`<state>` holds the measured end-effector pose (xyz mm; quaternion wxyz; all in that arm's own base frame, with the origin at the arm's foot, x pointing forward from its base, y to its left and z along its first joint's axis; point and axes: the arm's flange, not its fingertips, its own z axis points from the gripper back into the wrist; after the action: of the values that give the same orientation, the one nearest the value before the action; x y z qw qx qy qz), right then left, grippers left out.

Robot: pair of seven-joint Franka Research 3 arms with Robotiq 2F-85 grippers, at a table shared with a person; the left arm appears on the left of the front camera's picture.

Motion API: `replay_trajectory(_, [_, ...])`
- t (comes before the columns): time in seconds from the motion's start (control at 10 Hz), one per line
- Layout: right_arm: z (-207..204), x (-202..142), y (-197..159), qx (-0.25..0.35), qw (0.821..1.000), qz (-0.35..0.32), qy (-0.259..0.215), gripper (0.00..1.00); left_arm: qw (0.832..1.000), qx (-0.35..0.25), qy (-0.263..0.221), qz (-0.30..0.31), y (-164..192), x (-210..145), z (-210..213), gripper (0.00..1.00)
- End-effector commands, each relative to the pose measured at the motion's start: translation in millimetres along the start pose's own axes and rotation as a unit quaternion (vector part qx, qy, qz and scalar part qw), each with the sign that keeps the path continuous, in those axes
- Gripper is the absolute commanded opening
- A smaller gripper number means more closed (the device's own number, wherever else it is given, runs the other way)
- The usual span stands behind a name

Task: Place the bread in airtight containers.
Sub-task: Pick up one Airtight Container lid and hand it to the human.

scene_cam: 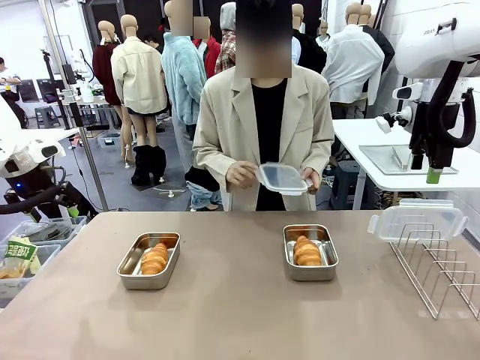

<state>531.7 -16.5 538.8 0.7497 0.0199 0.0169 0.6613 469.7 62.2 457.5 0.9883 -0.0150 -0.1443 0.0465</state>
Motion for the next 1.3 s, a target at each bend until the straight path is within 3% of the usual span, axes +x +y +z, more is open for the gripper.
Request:
replay_trajectory(0.0, [1.0,0.9,0.2,-0.001,1.0,0.001,0.0,1.0,1.0,0.004,0.0,-0.003,2.2,-0.9,2.0,1.0])
replay_trajectory(1.2, [1.0,0.9,0.2,-0.001,1.0,0.001,0.0,1.0,1.0,0.004,0.0,-0.003,2.2,-0.9,2.0,1.0])
